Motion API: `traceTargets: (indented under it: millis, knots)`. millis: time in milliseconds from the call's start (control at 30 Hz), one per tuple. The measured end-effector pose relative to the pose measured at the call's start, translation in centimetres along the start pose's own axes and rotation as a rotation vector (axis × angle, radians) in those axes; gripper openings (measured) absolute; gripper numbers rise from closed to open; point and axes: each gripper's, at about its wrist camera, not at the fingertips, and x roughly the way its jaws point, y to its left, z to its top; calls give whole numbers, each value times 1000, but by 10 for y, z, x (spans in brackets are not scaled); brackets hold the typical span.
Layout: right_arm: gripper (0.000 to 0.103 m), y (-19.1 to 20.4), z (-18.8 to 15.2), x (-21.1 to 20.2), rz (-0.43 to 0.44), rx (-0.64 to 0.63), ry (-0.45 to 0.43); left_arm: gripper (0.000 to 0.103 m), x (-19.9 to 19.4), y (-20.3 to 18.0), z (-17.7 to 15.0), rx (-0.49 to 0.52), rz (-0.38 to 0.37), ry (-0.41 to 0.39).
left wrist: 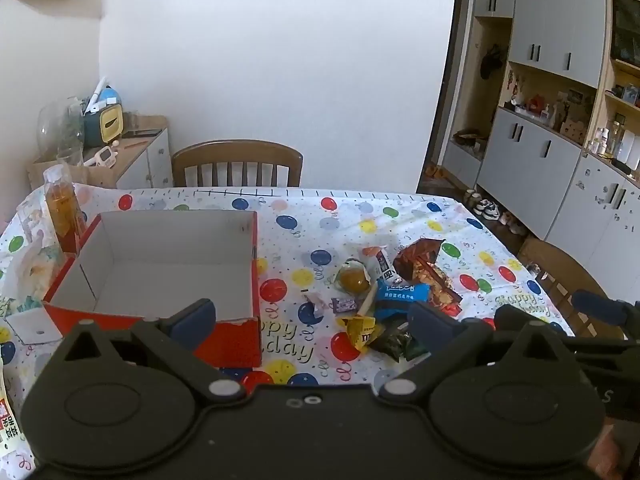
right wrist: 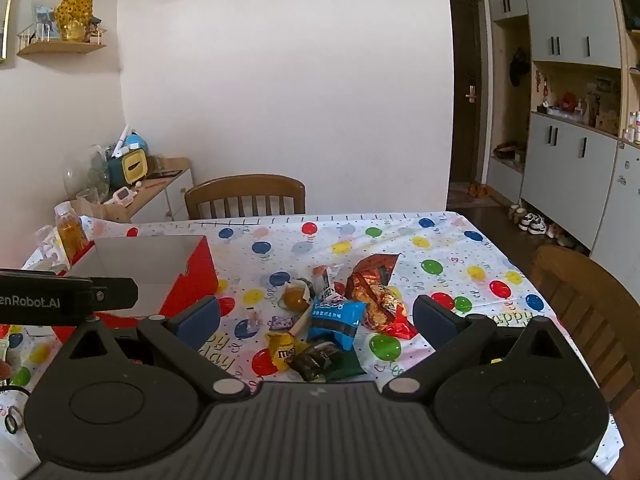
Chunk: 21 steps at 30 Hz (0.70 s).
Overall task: Organize snacks
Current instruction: 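Move both tools toward the snack pile beside the red box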
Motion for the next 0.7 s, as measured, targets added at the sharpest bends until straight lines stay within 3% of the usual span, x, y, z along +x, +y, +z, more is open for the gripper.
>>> traceTargets:
  millis: [700]
  knots:
    - [103,-1,3,-8,-6,9,-23,103,1,-3,-1,8,-15,-2]
